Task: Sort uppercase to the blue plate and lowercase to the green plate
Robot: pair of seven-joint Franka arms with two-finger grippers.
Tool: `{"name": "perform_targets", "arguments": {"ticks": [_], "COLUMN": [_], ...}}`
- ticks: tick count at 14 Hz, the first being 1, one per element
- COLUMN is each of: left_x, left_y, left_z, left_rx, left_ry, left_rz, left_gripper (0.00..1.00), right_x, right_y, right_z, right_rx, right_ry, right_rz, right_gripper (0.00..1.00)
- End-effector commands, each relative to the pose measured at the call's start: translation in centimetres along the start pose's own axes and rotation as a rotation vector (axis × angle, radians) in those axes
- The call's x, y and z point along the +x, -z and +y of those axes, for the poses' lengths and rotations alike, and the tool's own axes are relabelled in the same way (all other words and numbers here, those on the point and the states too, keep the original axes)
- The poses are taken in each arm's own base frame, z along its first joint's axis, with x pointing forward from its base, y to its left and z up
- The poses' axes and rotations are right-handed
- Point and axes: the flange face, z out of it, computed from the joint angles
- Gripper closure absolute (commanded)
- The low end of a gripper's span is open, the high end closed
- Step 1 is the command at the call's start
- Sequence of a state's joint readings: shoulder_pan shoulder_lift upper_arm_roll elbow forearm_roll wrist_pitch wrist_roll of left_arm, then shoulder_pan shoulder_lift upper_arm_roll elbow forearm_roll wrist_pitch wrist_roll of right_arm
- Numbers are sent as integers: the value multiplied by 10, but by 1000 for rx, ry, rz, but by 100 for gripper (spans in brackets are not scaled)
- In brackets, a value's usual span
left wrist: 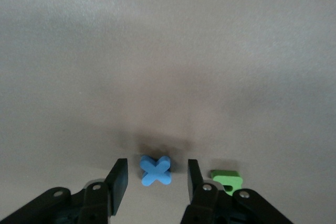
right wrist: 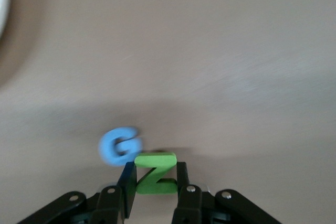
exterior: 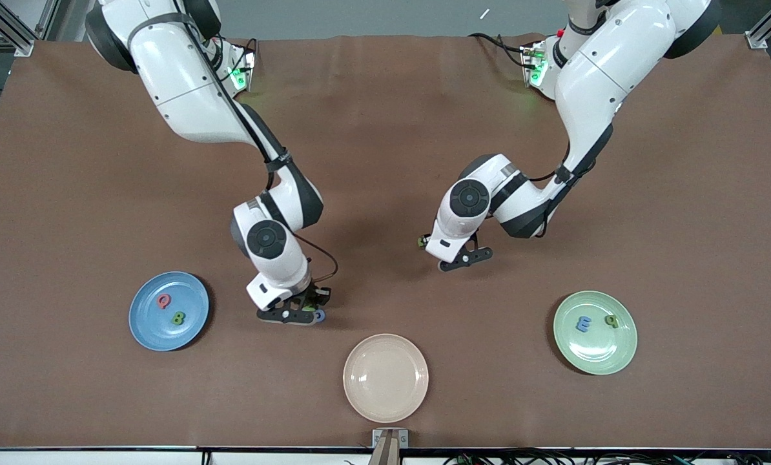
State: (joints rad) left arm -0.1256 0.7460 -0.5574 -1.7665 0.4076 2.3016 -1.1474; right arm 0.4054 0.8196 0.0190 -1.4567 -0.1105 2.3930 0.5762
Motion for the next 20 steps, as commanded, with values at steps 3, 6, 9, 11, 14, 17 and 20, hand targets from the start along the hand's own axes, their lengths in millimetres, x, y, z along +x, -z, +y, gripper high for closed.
{"name": "perform_targets", "arguments": {"ticks": [3,6,9,11,14,17,20], "left_x": [-3,-4,-1,2,7,47,82], "left_y": [-2,-7,-12,-14,-9,23,50], "left_z": [-2,-2,-5,-5,-7,-20,-45], "left_rx": [1,4,6,4,-2,-46,-58], "left_ry": [-2,-2,9,23,35,111,161], "left_rz": [20,11,3,-2,5,36,76], "left_gripper": [49,51,57,67,99,100,100], "right_x": [47,57,59,53,43,48,64], "right_y": [54,57,41,27,13,17,39], "right_z": [117,187,247,271,274,269,238], "right_rx": [-54,-71,-61,-52,-46,-39,54], "right_ry": [130,203,287,316,314,315,282], "right_rz": [-87,-166,-217,-253,-278,-256,-159], "right_gripper": [93,91,91,85,22,7,1]}}
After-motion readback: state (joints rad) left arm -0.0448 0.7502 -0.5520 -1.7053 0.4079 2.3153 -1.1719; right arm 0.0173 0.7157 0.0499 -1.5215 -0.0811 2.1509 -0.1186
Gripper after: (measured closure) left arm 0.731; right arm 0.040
